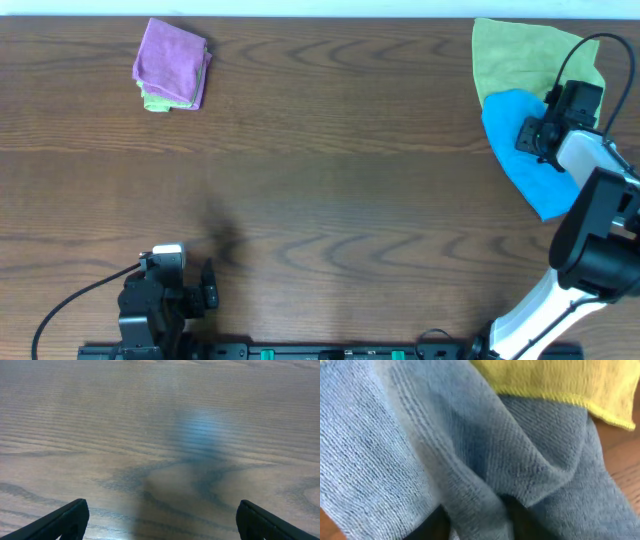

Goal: Fold the cloth
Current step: 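Lower the right gripper and grasp the blue cloth's edge, then lift the blue cloth and carry it left toward table center, then lower the blue cloth onto the table and release it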

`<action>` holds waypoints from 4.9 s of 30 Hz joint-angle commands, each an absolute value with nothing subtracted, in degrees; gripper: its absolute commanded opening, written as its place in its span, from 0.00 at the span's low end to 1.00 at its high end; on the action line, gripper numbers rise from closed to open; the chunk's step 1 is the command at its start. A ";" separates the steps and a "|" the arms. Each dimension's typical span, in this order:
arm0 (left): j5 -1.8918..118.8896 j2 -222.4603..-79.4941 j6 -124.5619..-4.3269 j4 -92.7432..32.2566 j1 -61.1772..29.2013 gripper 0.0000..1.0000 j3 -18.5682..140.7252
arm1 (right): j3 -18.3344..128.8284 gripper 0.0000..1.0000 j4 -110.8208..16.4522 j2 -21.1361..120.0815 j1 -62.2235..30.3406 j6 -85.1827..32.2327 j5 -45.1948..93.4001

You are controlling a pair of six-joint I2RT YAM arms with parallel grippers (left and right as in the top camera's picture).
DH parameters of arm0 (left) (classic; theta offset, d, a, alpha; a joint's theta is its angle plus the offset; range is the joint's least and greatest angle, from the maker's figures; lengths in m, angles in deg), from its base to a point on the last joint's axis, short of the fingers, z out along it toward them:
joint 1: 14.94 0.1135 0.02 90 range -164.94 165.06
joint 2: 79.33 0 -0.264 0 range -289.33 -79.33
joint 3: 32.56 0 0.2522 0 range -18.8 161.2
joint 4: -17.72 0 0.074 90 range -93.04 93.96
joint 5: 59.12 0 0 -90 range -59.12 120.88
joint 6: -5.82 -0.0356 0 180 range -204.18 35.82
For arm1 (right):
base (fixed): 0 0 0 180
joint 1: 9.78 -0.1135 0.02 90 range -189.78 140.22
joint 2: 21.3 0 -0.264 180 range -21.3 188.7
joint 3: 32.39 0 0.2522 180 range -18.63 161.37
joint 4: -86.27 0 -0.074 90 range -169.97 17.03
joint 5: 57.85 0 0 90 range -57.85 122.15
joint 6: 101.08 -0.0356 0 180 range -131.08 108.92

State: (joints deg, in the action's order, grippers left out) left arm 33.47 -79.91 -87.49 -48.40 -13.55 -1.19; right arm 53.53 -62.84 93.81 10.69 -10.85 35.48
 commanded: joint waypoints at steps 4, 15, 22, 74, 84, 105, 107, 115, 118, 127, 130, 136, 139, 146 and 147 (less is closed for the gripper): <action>32.25 -79.54 -89.13 -51.54 -13.49 0.95 -1.61 | 53.86 0.01 -59.37 88.08 10.47 -11.46 33.14; 32.23 -79.54 -89.13 -51.54 -13.46 0.95 -1.61 | 53.86 0.01 -46.32 68.41 9.84 -11.68 33.12; 32.25 -79.54 -89.13 -51.54 -13.49 0.95 -1.61 | 53.86 0.01 -37.40 58.25 8.59 -11.09 23.85; 32.25 -79.54 -89.13 -51.54 -13.46 0.95 -1.63 | 55.72 0.51 -56.66 83.56 -28.69 -18.02 25.18; 32.25 -79.54 -89.13 -51.56 -13.46 0.95 -1.63 | 62.36 0.99 -47.33 80.65 -22.49 -19.11 18.71; 32.25 -79.54 -89.13 -51.54 -13.46 0.95 -1.61 | 62.21 0.87 -39.39 88.94 -39.54 -22.80 19.31; 32.23 -79.54 -89.13 -51.54 -13.46 0.95 -1.63 | 62.21 0.87 -39.41 90.18 -39.60 -23.15 19.57; 32.25 -79.54 -89.13 -51.54 -13.46 0.95 -1.63 | 62.21 0.83 -39.50 93.46 -39.86 -24.20 20.92; 32.23 -79.54 -89.13 -51.54 -13.49 0.95 -1.63 | 62.21 0.79 -39.68 93.83 -39.93 -24.79 22.91; 32.23 -79.54 -89.13 -51.54 -13.49 0.95 -1.63 | 62.21 0.69 -41.21 94.18 -40.04 -25.25 24.90; 32.25 -79.54 -89.13 -51.54 -13.46 0.95 -1.61 | 62.21 0.68 -41.58 94.22 -40.15 -25.45 24.90; 32.23 -79.54 -89.13 -51.56 -13.46 0.95 -1.63 | 62.21 0.68 -41.58 95.27 -40.21 -25.86 25.29; 32.23 -79.54 -89.13 -51.54 -13.46 0.95 -1.63 | 62.21 0.62 -41.36 96.02 -40.28 -25.86 25.32; 32.23 -79.54 -89.13 -51.56 -13.46 0.95 -1.63 | 62.21 0.30 -41.42 96.02 -40.30 -26.08 25.99; 32.23 -79.54 -89.13 -51.56 -13.49 0.95 -1.61 | 62.21 0.26 -41.36 96.02 -40.28 -26.06 26.23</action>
State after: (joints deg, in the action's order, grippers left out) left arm 33.47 -79.91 -87.49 -48.40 -13.55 -1.17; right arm 61.55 -41.45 95.49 -39.49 -25.71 25.42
